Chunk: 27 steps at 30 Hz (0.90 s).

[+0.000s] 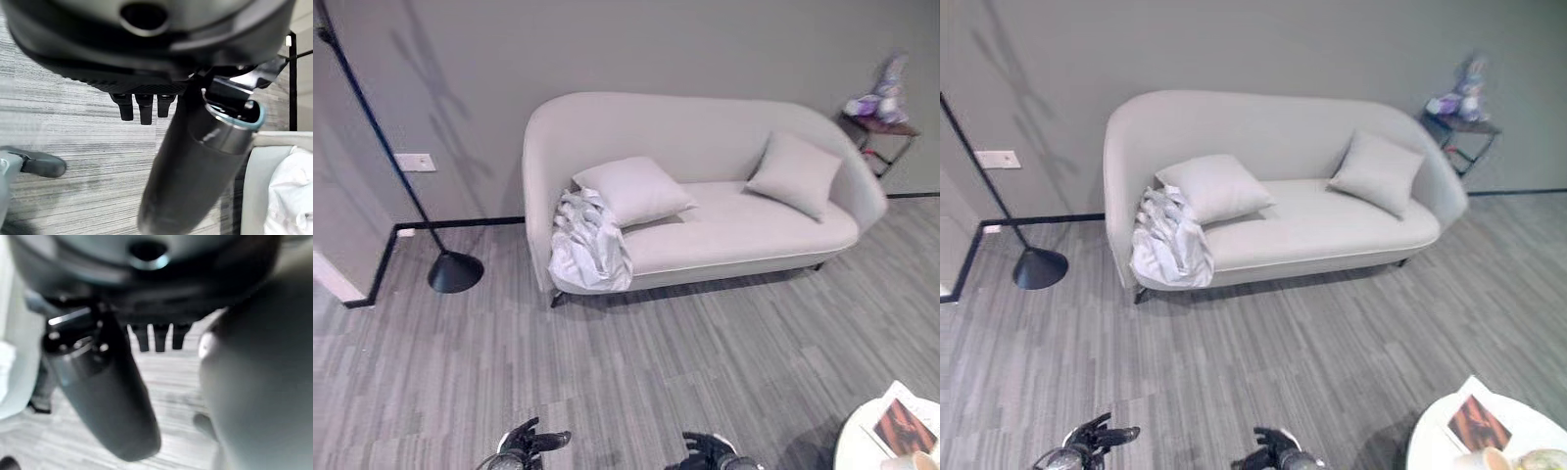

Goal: Hang the clothes on the sofa on the clothes rack.

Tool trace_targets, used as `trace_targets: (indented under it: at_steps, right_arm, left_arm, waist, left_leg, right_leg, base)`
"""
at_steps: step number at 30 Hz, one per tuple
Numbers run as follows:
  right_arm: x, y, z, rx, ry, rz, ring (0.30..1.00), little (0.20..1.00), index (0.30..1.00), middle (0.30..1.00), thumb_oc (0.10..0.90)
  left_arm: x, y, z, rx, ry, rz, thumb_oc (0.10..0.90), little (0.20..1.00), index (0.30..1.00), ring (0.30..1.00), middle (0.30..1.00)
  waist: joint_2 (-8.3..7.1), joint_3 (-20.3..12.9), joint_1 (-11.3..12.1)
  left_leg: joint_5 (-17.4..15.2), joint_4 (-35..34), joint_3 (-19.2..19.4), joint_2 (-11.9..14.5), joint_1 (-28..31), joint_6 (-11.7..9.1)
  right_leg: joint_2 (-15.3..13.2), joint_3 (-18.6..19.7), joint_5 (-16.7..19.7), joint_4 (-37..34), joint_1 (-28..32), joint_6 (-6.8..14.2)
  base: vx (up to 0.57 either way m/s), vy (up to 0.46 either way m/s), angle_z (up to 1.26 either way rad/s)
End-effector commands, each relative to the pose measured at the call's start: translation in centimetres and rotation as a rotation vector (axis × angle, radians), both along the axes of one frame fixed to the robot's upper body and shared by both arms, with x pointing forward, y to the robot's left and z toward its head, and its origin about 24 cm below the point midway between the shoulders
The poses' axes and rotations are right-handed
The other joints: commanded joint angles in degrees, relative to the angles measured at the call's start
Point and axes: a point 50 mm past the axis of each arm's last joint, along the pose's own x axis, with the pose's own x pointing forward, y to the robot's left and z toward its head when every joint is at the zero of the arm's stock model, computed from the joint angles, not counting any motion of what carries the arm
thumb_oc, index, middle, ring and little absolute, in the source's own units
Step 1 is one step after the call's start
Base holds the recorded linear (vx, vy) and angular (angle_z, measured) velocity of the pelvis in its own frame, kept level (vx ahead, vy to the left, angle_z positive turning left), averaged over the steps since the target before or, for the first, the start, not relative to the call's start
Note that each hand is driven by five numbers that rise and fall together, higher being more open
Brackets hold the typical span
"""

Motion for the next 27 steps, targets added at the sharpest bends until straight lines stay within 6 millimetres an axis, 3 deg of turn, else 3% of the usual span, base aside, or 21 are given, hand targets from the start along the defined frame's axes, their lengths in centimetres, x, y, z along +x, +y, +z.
trace_targets:
  at_steps: [1,3,5,7,9,13,17,18,19,20,21,22,23,24,25,26,27]
  right_arm:
    - [2.3,-1.1,1.0,-0.075,-0.088,-0.041,0.9,0.9,0.9,0.9,0.8]
    - [3.1,-1.5,1.4,-0.101,-0.123,-0.059,0.9,0.9,0.9,0.9,0.8]
    - [3.4,-1.7,1.6,-0.106,-0.142,-0.066,0.9,0.9,0.9,0.9,0.8]
    - [3.7,-2.2,2.0,-0.108,-0.175,-0.102,0.9,0.9,0.9,0.9,0.8]
    - [3.8,-2.3,2.0,-0.109,-0.178,-0.118,0.9,0.9,0.9,0.9,0.8]
    - [4.4,-2.8,2.6,-0.176,-0.227,-0.105,0.9,0.9,0.9,0.9,0.8]
    - [5.3,-3.1,3.2,-0.195,-0.281,-0.15,0.9,0.9,0.9,0.9,0.8]
    - [6.3,-2.9,3.9,-0.213,-0.329,-0.134,0.9,0.9,0.9,0.9,0.8]
    - [7.4,-3.2,4.8,-0.243,-0.395,-0.144,0.9,0.9,0.9,0.9,0.8]
    - [8.6,-3.7,5.7,-0.29,-0.446,-0.154,0.9,0.9,0.9,0.9,0.8]
    - [8.9,-4.0,5.9,-0.312,-0.457,-0.162,0.9,0.9,0.9,0.9,0.8]
    - [9.2,-4.4,6.2,-0.342,-0.468,-0.177,0.9,0.9,0.9,0.9,0.8]
    - [9.5,-5.0,6.3,-0.38,-0.468,-0.202,0.9,0.9,0.9,0.9,0.8]
    - [9.6,-5.4,6.4,-0.401,-0.46,-0.232,0.9,0.9,0.9,0.9,0.8]
    - [8.7,-5.9,5.6,-0.432,-0.406,-0.275,0.9,0.9,0.9,0.9,0.8]
    - [7.4,-6.2,4.7,-0.458,-0.353,-0.329,0.9,0.9,0.9,0.9,0.8]
    - [6.5,-6.1,4.1,-0.461,-0.312,-0.36,0.9,0.9,0.9,0.9,0.8]
  left_arm:
    - [-2.9,1.5,-0.4,0.045,0.08,0.049,0.8,0.9,0.9,0.9,0.9]
    - [-3.5,1.7,-0.5,0.047,0.086,0.112,0.8,0.9,0.9,0.9,0.9]
    - [-3.8,2.0,-0.4,0.053,0.092,0.136,0.8,0.9,0.9,0.9,0.9]
    - [-4.0,2.5,-0.4,0.078,0.102,0.121,0.8,0.9,0.9,0.9,0.9]
    - [-4.2,2.3,-0.4,0.08,0.11,0.096,0.8,0.9,0.9,0.9,0.9]
    - [-3.4,0.6,-0.6,0.083,0.097,-0.024,0.8,0.9,0.9,0.9,0.9]
    - [-2.5,-0.8,-0.7,0.072,0.068,-0.079,0.8,0.9,0.9,0.9,0.9]
    - [-2.1,-1.4,-0.7,0.068,0.054,-0.092,0.8,0.9,0.9,0.9,0.9]
    - [-0.9,-2.0,-0.4,0.07,0.005,-0.103,0.8,0.9,0.9,0.9,0.9]
    - [0.1,-2.5,-0.1,0.071,-0.033,-0.108,0.8,0.9,0.9,0.9,0.9]
    - [0.4,-2.6,0.0,0.078,-0.045,-0.114,0.8,0.9,0.9,0.9,0.9]
    - [0.7,-2.6,0.1,0.092,-0.059,-0.12,0.8,0.9,0.9,0.9,0.9]
    - [1.1,-2.5,0.3,0.1,-0.082,-0.109,0.8,0.9,0.9,0.9,0.9]
    - [0.7,-2.5,0.2,0.1,-0.073,-0.082,0.8,0.9,0.9,0.9,0.9]
    - [-0.4,-2.7,-0.2,0.103,-0.036,-0.055,0.8,0.9,0.9,0.9,0.9]
    - [-2.3,-2.4,-0.8,0.075,0.03,0.059,0.8,0.9,0.9,0.9,0.9]
    - [-2.6,-1.7,-0.7,0.111,0.038,0.054,0.8,0.9,0.9,0.9,0.9]
  waist:
    - [-4.66,0.9,0.5]
    - [-4.58,1.3,-0.4]
    - [-4.55,1.5,-0.9]
    - [-5.63,0.8,-1.5]
    - [-5.5,-0.2,-1.8]
    - [-3.57,-1.5,-2.4]
    - [-2.44,-1.5,-2.6]
    - [-1.99,-1.1,-2.5]
    - [-1.86,1.3,-1.6]
    - [-2.84,3.3,-1.4]
    - [-2.9,3.9,-1.2]
    - [-2.94,4.1,-1.1]
    - [-2.76,4.4,-0.2]
    - [-1.98,4.0,0.8]
    - [0.77,3.3,2.8]
    - [1.58,1.1,2.7]
    - [0.68,0.0,2.9]
  left_leg:
    - [0.4,-2.6,4.6,-0.7,-3.6,-4.2]
    - [-1.3,-2.6,1.7,-0.3,-1.5,-4.7]
    - [-2.0,-2.6,0.4,0.0,-0.3,-5.0]
    - [-3.9,-2.6,-2.1,0.0,1.9,-5.2]
    - [-4.9,-2.6,-3.0,1.6,3.3,-5.8]
    - [-4.6,-2.3,-4.0,6.1,4.3,-7.9]
    - [-3.6,2.1,-4.8,8.1,3.0,-9.4]
    - [-1.8,8.5,-4.3,8.8,0.8,-10.8]
    - [2.4,21.0,-4.2,8.3,-5.6,-12.9]
    - [4.9,30.8,-2.0,8.0,-12.1,-12.1]
    - [4.9,33.2,-0.1,8.7,-14.2,-11.3]
    - [5.0,32.5,2.4,10.4,-15.9,-10.9]
    - [3.1,27.3,6.4,13.0,-17.6,-10.3]
    - [3.5,15.3,7.7,14.0,-18.2,-10.5]
    - [14.1,-1.9,4.2,15.8,-22.7,-13.4]
    - [14.9,-2.4,5.6,14.7,-20.6,-13.7]
    - [14.1,-2.2,6.7,13.1,-19.1,-13.1]
  right_leg:
    - [-4.3,6.8,14.3,-13.9,5.1,5.1]
    - [-5.6,9.7,18.1,-17.8,3.1,6.4]
    - [-5.9,11.0,19.3,-18.2,2.6,6.9]
    - [-6.5,11.6,20.7,-18.8,4.5,7.2]
    - [-5.3,11.5,20.0,-17.3,5.0,6.9]
    - [-2.3,9.1,17.2,-16.4,6.4,5.3]
    - [-0.2,7.6,15.3,-16.9,8.0,3.9]
    - [1.0,6.6,13.8,-17.7,9.8,2.8]
    - [1.7,6.0,12.4,-18.7,12.4,1.2]
    - [1.1,4.8,11.4,-19.3,14.1,0.0]
    - [1.2,4.7,10.7,-19.6,14.7,-0.3]
    - [1.0,4.1,10.0,-20.0,15.4,-0.4]
    - [0.5,3.5,8.8,-20.1,17.0,0.1]
    - [0.1,3.4,7.8,-20.1,18.0,1.2]
    - [0.8,3.8,4.1,-20.1,20.9,1.6]
    - [0.0,3.8,4.2,-20.1,23.3,2.5]
    - [-2.0,4.0,5.1,-20.0,24.0,3.4]
  base:
    - [0.49,-0.191,1.0]
    - [0.41,-0.137,0.97]
    - [0.33,-0.099,1.04]
    - [0.5,-0.196,0.71]
    - [0.38,-0.193,1.09]
    - [0.27,-0.148,0.36]
    - [0.22,-0.129,0.14]
    - [0.26,-0.201,0.33]
    - [0.2,-0.203,0.08]
    - [0.07,-0.141,0.02]
    - [0.09,-0.083,0.13]
    - [0.21,0.02,0.19]
    - [0.37,0.183,0.28]
    - [0.69,0.595,0.31]
    - [0.91,0.847,0.47]
    - [0.95,0.877,0.27]
    - [0.66,0.557,-0.22]
